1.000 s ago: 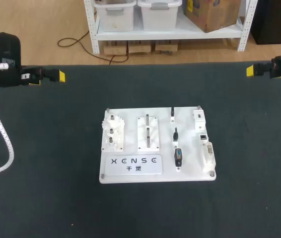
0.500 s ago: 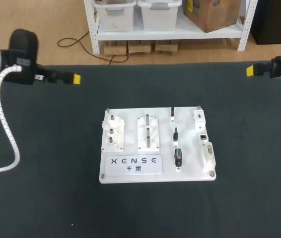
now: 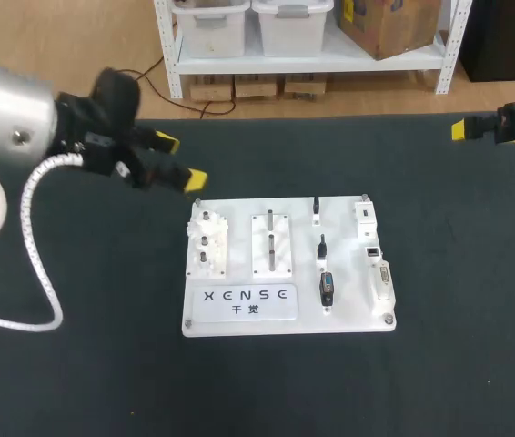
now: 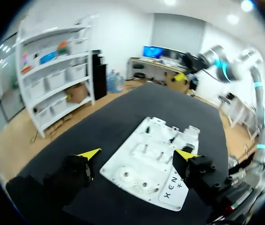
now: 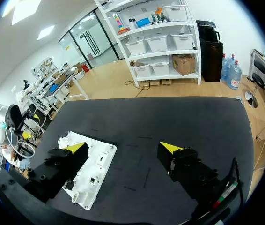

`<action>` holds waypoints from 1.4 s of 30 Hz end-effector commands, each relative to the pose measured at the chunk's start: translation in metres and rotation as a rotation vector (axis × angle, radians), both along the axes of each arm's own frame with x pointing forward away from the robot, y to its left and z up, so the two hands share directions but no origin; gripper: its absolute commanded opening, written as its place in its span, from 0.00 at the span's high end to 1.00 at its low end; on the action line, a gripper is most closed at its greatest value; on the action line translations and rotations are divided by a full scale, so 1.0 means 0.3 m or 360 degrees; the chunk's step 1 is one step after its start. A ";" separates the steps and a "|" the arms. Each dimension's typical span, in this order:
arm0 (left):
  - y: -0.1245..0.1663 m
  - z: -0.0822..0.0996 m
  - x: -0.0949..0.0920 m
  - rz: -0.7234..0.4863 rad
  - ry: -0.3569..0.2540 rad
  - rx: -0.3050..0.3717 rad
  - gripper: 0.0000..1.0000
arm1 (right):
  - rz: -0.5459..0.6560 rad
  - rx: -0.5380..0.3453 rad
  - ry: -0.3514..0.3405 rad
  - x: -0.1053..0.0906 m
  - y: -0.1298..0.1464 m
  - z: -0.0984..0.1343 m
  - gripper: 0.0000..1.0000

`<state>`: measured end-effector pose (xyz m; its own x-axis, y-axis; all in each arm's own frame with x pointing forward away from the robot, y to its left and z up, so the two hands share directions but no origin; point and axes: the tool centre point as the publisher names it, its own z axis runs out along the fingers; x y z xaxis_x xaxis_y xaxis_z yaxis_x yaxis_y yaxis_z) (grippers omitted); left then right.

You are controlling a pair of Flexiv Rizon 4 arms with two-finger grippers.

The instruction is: Insert the Ethernet cable into its matching sockets.

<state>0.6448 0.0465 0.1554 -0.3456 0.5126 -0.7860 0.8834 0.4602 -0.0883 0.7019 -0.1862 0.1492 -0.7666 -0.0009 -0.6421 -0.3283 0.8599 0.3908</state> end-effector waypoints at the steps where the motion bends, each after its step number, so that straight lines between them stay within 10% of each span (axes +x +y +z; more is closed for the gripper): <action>1: -0.044 -0.040 -0.021 -0.0677 -0.0343 -0.0048 0.00 | -0.0001 -0.0002 0.0000 -0.002 0.000 0.001 0.00; 42: -0.266 -0.308 -0.170 -0.0710 -0.0183 -0.0082 0.00 | -0.0001 -0.0002 0.0000 -0.002 0.000 0.001 0.00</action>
<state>0.5872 -0.0316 0.0649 -0.0098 0.5482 -0.8363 0.9990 0.0415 0.0155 0.7019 -0.1863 0.1492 -0.7666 -0.0008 -0.6421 -0.3283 0.8599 0.3908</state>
